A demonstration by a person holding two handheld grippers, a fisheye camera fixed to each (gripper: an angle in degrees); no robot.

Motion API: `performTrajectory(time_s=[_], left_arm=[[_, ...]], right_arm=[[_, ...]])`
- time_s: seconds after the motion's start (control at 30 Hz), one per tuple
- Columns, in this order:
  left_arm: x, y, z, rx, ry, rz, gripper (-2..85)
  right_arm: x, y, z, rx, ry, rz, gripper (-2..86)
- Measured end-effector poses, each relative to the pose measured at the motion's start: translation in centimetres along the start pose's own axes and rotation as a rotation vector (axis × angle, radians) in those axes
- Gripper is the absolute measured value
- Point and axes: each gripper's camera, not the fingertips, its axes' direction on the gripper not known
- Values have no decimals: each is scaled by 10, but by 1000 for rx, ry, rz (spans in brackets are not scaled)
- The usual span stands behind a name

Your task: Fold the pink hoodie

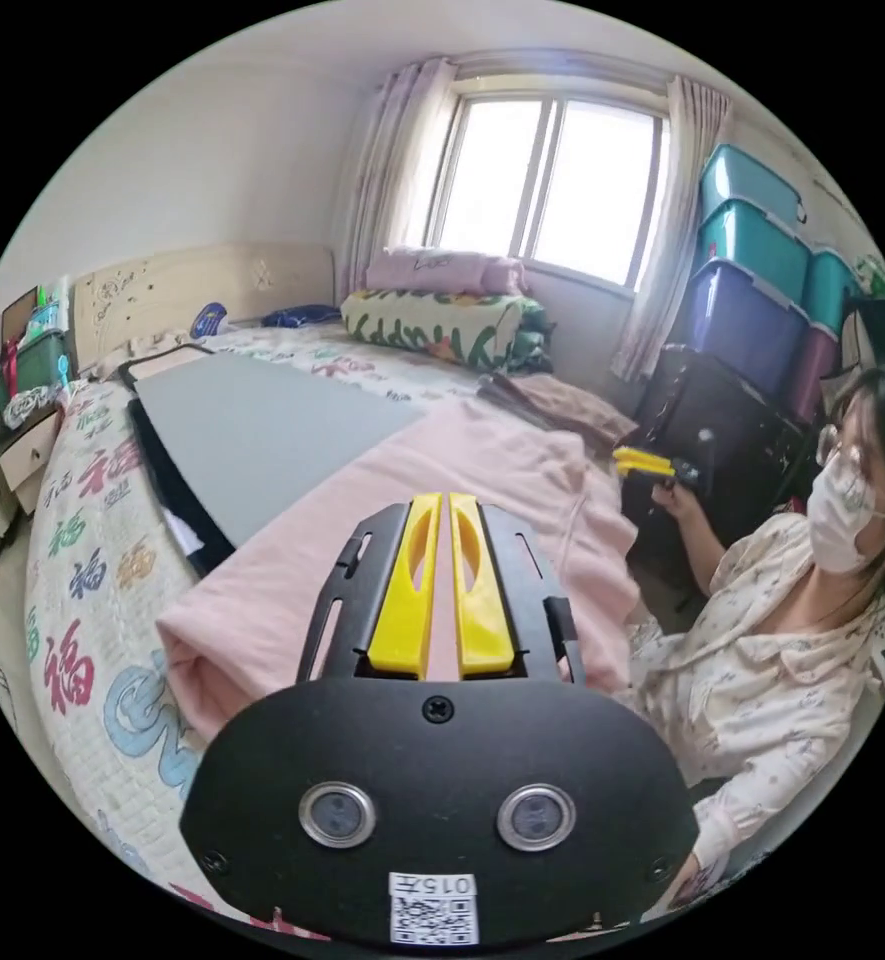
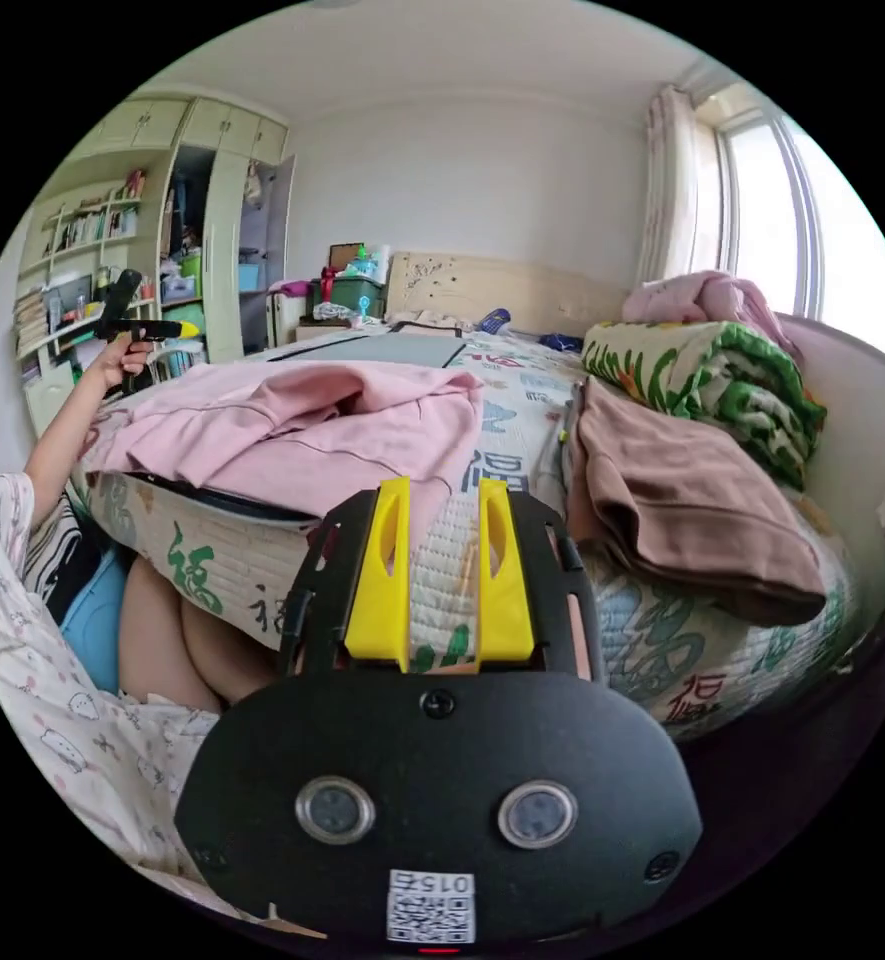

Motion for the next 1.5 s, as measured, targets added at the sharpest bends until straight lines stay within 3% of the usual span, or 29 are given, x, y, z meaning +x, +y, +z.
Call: performTrajectory(time_s=[0.2, 0.33, 0.47, 0.7, 0.87, 1.0, 1.17, 1.27, 1.5], left_arm=[[61, -78, 106, -14, -43, 126, -1], [109, -107, 261, -283, 124, 306, -2], [138, -89, 415, -584, 141, 336, -5], [140, -97, 442, -604, 90, 341, -7], [136, -127, 444, -360, 78, 304, -4], [114, -154, 501, -319, -53, 206, 13], [54, -195, 630, -450, -240, 7, 37], [38, -206, 682, -465, -177, -67, 57], [56, -212, 772, -581, -340, 57, 32]], right_arm=[[14, -32, -29, 29, -185, 85, 105], [1, -61, -53, 66, -261, 60, 104], [-8, -99, -85, 107, -285, 56, 99], [-27, -168, -130, 154, -387, 24, 96], [-41, -220, -157, 198, -366, 82, 63], [-46, -248, -178, 221, -375, 205, 66], [-90, -295, -215, 222, -196, 195, 77], [-90, -315, -234, 257, -245, 242, 77], [-83, -340, -259, 329, -285, 371, 34]])
